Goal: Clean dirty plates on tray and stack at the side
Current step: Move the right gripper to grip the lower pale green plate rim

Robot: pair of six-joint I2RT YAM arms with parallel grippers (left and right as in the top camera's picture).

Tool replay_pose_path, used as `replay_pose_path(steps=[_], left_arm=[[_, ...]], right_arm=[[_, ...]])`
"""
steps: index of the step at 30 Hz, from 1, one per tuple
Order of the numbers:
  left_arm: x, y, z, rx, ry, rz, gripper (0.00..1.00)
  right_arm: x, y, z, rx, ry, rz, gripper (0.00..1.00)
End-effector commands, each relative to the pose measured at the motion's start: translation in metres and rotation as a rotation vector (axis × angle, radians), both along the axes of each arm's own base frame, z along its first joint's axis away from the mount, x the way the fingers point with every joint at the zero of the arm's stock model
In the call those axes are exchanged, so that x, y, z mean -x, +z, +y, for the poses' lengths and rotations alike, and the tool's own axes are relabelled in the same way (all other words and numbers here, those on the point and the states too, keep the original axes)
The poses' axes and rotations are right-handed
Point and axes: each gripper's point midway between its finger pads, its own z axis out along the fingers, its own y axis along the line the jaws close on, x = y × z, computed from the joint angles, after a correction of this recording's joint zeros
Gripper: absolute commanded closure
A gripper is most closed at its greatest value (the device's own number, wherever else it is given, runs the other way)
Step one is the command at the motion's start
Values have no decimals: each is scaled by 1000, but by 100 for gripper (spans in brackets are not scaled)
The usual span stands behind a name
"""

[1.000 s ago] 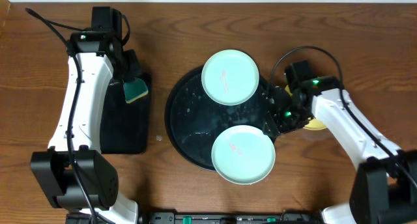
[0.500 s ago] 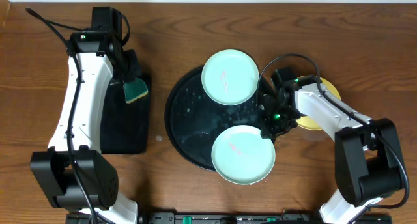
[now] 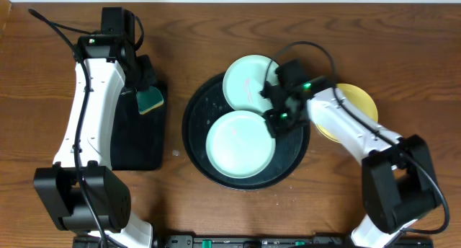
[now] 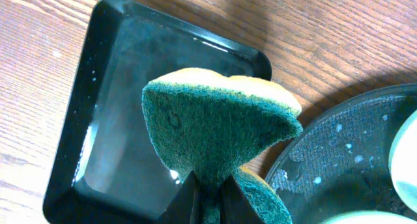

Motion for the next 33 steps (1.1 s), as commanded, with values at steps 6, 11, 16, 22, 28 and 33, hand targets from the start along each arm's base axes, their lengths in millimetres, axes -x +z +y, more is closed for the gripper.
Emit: replay_pose_path(steps=[6,11,16,22,28,33], left_arm=[[-3,10,0,-8,-13,-27,93],[-3,10,0,-8,-13,-27,93],[-3,10,0,-8,-13,-26,93],[-2,10,0,-7,-13,-20,92],[8,7,-9,23,-30,19,93],[18,16,-26,15,-54,22,93]], right_arm=[[13,-10,8,182,-196,-38,99],[22,-15,6,199,-210,-11,90],[23,-15,4,203,-240,2,74],[29,-31,3,228,-260,56,69],[30,-43,2,212,-274,114,85],[26,-45,1,199,-279,115,98]])
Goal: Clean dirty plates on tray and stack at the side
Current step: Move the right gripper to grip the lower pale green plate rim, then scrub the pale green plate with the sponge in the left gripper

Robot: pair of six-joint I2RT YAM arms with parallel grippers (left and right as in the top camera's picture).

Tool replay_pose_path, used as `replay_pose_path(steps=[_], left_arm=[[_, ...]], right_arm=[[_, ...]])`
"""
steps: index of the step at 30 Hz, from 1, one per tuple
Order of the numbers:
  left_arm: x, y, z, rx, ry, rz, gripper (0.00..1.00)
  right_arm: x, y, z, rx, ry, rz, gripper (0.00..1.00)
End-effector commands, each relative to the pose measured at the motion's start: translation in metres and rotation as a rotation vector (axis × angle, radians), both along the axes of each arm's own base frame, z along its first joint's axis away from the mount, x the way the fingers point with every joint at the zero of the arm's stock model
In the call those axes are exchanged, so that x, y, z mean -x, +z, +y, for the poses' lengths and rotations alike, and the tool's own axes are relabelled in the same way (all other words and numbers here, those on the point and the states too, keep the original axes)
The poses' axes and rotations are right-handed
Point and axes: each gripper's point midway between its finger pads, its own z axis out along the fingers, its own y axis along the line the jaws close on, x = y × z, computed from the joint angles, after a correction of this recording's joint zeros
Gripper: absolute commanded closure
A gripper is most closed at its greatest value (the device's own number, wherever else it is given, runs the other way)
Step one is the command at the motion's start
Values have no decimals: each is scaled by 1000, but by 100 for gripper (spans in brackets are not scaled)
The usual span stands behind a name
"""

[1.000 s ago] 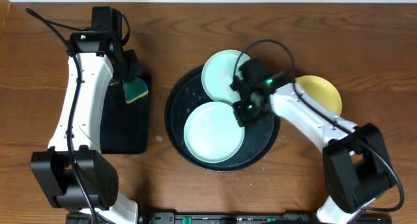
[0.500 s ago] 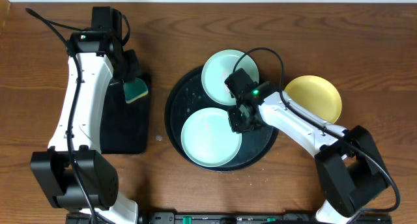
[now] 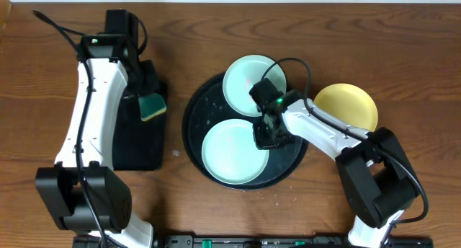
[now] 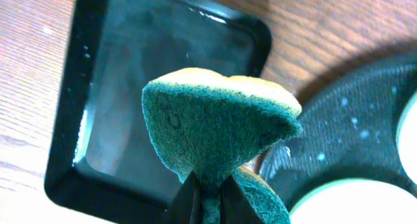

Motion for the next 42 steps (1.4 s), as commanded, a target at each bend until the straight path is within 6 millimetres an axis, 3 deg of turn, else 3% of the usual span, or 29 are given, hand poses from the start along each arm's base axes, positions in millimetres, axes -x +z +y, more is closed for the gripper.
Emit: replay_pose_path(steps=[1,8,11,16,23,25,30,36,42], left_arm=[[3,24,-20,4,-37,-57,93],[27,46,-29,-4,20,-74,93],[36,39,-54,84,-12,-46,93],[48,2,-97,142,-101,10,93],[67,-57,-132,168,-48,48,93],[74,-76,-150,175,-96,36,93],[84,-108,-171,171,-159,54,93],[101,-154,-187,203,-231,219,93],[96,-148,-204,274,-372,216,93]], right_arm=[[-2,-3,-1,-11,-8,6,99],[2,-18,-2,-46,-5,76,99],[0,-18,-4,-65,-25,89,99],[0,-18,-4,-65,-24,89,99],[1,-18,-4,-64,-23,91,99],[0,-18,-4,-64,-24,91,99],[0,-18,-4,-64,-24,91,99],[1,-18,-4,-64,-24,91,99],[1,-18,-4,-64,-25,92,99]])
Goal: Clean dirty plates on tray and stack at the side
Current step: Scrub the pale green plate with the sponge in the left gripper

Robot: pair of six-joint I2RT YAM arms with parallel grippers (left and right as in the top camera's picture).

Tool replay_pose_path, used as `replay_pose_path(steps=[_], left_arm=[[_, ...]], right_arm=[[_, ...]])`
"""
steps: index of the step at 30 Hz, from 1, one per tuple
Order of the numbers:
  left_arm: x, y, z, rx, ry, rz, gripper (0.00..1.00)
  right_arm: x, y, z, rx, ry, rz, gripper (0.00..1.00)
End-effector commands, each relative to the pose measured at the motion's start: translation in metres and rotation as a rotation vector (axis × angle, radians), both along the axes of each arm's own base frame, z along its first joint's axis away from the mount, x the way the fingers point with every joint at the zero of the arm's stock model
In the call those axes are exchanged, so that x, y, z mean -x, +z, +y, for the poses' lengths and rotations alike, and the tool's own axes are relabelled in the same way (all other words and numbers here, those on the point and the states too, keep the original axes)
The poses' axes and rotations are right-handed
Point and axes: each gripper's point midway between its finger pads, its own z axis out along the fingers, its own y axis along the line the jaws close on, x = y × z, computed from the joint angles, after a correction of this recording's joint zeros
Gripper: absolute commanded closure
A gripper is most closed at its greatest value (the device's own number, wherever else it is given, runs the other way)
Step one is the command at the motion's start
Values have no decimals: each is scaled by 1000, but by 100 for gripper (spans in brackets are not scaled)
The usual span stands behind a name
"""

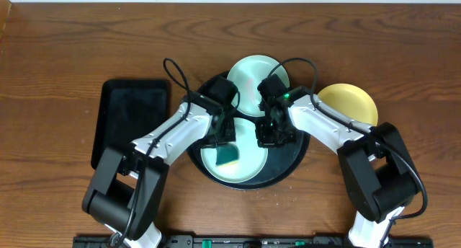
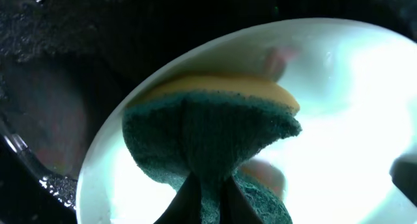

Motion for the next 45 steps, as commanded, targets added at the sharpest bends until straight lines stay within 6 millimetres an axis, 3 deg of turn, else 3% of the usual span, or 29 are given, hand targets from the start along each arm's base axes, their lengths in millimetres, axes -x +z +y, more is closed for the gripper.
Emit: replay_pose_path(steps=[1,6,11,15,19,21,24,28,34,37,39,42,44,45], left_arm=[[6,-2,-22,99,-140,33,92],[13,9,-51,277,-225,52,93],[6,7,-48,249,-226,19,93],[-16,6,-25,92,-172,-55,93],[-40,18,22,-203,-70,-143,93],[-43,24,40,-303,-41,-161,93],[-33,22,43,-316,-46,-117,93],[-12,14,23,-228,-83,-48,93],[18,6,-39,48,-234,32,92],[25,10,-63,130,-366,11,93],[24,10,-66,128,-411,-14,93],[9,8,-53,68,-379,-56,92],[-7,6,-30,-28,-293,-87,93],[-23,5,-1,-144,-210,-122,93]], right_arm=[[-1,-15,-8,45,-3,11,99],[-2,-15,-8,45,-7,10,99],[-2,-15,-8,45,-10,11,99],[-2,-15,-8,45,-10,11,99],[-1,-15,-8,45,-10,11,99],[-1,-15,-8,45,-10,11,99],[-1,-15,-8,45,-10,11,99],[-2,-15,-8,45,-10,11,99],[-1,-15,-8,45,-10,12,99],[-1,-15,-8,45,-10,11,99],[-1,-15,-8,45,-10,11,99],[0,-15,-9,48,-10,16,99],[0,-15,-9,49,-9,17,99],[0,-15,-9,49,-9,17,99]])
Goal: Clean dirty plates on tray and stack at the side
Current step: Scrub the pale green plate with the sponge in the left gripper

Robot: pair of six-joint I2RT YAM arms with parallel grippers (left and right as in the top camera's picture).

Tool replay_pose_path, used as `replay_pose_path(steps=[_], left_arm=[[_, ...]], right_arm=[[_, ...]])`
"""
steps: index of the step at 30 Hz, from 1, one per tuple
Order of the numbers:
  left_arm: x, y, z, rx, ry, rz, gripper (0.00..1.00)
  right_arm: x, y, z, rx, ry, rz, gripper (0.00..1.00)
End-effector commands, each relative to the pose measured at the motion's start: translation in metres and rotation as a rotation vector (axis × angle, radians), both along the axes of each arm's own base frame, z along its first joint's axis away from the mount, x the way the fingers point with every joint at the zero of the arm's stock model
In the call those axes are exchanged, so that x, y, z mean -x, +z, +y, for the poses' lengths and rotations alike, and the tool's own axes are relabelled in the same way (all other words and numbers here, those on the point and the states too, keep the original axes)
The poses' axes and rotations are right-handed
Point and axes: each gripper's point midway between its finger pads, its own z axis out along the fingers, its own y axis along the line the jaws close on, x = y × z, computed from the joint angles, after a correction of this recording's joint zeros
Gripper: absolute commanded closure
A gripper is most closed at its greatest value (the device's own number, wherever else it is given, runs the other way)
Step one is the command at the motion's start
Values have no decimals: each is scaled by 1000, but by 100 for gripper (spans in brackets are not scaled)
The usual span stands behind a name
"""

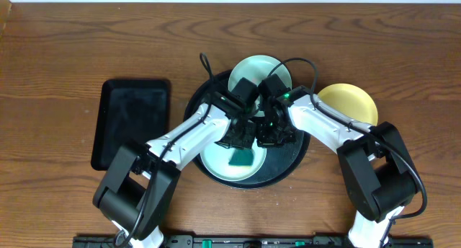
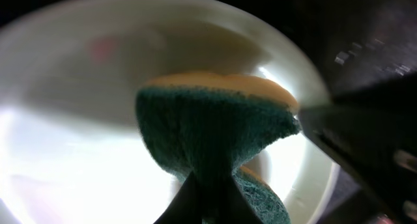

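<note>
Two pale green plates lie on the round black tray (image 1: 288, 161). The front plate (image 1: 216, 156) has the green and yellow sponge (image 1: 241, 158) pressed on it. My left gripper (image 1: 241, 143) is shut on the sponge (image 2: 215, 129), whose green face fills the left wrist view over the plate (image 2: 78, 152). My right gripper (image 1: 270, 137) grips this plate's right rim and shows as a dark shape (image 2: 358, 142) on the right. The back plate (image 1: 263, 71) lies untouched, partly over the tray's far rim.
A yellow plate (image 1: 353, 107) rests on the wooden table right of the round tray. A black rectangular tray (image 1: 132, 122) lies at the left. Both arms cross over the round tray's middle, close to each other.
The sponge has shifted a little to the right on the front plate, closer to my right gripper. The right gripper stays at the plate's right rim.
First my left gripper held the sponge above the black rectangular tray while the right gripper was at the front plate's rim. The plate then lay slightly further left. Later the sponge was down on that plate, and now it sits further right on it.
</note>
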Motion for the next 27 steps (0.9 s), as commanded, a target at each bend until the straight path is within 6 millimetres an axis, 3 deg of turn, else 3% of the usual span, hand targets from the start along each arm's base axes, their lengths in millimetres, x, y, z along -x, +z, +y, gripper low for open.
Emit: replay_pose_path(steps=[1,4,8,11,16,18,21,24,27], left_arm=[[-34,-7,68,-247,179,-114,93],[-40,-5,101,-348,279,-127,93],[-25,-6,113,-379,303,-55,93],[-7,-8,96,-315,275,31,93],[13,-7,43,-83,166,144,92],[6,-6,34,-40,138,113,93],[-16,-6,36,-46,154,22,93],[-42,-6,54,-108,198,-86,93],[-60,-5,86,-210,263,-152,93]], right_arm=[[0,-15,-11,62,-6,10,99],[0,-15,-11,62,-3,9,99],[-1,-15,-11,61,-3,8,99],[-1,-15,-10,60,-4,6,99],[-1,-15,-10,60,-4,6,99],[-1,-15,-10,60,-4,6,99],[-1,-15,-10,60,-4,6,99],[-1,-15,-10,60,-4,7,99],[-1,-15,-10,60,-3,7,99]])
